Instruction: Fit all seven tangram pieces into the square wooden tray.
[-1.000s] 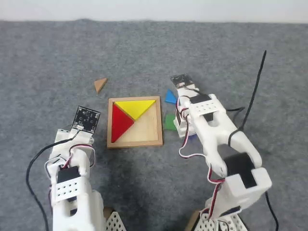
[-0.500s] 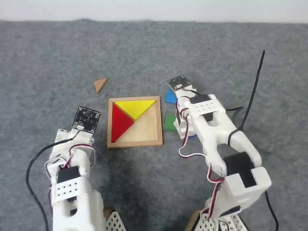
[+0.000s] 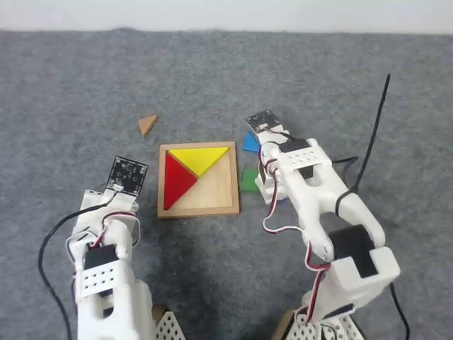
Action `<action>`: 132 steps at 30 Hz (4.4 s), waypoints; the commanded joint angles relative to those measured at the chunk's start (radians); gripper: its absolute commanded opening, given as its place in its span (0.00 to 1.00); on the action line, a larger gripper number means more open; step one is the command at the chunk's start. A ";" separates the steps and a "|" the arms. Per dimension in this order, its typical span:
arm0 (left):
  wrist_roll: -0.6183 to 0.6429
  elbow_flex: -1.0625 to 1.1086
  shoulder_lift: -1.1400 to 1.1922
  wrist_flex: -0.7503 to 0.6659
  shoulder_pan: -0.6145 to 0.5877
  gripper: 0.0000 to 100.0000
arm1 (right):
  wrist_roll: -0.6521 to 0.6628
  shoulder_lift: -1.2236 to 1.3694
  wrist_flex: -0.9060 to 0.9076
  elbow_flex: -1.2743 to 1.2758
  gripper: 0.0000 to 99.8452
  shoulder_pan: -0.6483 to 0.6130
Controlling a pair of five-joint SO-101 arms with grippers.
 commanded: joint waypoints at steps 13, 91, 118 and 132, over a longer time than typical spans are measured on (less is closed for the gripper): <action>-0.012 -0.012 -0.018 -0.023 -0.008 0.01 | -0.100 -0.366 0.038 0.031 0.01 0.036; 0.041 -0.027 -0.018 -0.025 -0.054 0.01 | -0.368 0.237 0.412 -0.643 0.01 -0.318; 0.374 -0.435 -0.009 0.394 0.066 0.01 | -0.333 -0.357 0.252 -0.101 0.28 -0.280; 0.215 -0.189 -0.008 0.173 -0.143 0.01 | -0.488 0.265 0.177 -0.597 0.44 -0.407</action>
